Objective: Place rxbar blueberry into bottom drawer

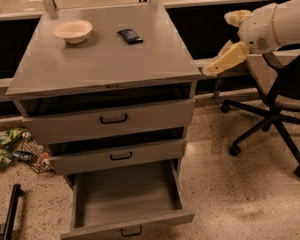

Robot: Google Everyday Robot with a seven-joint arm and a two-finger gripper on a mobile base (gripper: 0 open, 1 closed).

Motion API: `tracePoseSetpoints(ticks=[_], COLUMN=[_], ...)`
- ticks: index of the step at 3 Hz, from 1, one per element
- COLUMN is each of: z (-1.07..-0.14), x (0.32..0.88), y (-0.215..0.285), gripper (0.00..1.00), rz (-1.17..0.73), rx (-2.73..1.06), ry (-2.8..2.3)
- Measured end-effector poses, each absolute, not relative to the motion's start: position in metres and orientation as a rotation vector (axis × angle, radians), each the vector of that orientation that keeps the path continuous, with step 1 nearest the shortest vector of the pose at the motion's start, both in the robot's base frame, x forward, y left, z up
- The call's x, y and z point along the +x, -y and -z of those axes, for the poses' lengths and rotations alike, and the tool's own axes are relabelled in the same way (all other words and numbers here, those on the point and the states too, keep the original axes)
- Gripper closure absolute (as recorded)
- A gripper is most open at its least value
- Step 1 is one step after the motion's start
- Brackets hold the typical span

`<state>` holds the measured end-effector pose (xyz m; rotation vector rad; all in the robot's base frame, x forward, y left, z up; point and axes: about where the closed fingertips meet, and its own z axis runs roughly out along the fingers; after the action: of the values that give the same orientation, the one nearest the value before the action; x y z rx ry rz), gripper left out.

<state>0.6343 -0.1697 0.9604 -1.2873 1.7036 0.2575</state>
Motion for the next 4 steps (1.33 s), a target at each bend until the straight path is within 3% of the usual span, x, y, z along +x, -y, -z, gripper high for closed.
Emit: tracePoseSetpoints(ticks=[2, 4], z=[-0.927, -0.911], x=[0.729, 0.763], y=[0.091, 0.066], gripper=[0.0, 0.0], rz=[-0.334, -0.392], rx=[-1.099, -1.021], ry=[-1.6, -1.572])
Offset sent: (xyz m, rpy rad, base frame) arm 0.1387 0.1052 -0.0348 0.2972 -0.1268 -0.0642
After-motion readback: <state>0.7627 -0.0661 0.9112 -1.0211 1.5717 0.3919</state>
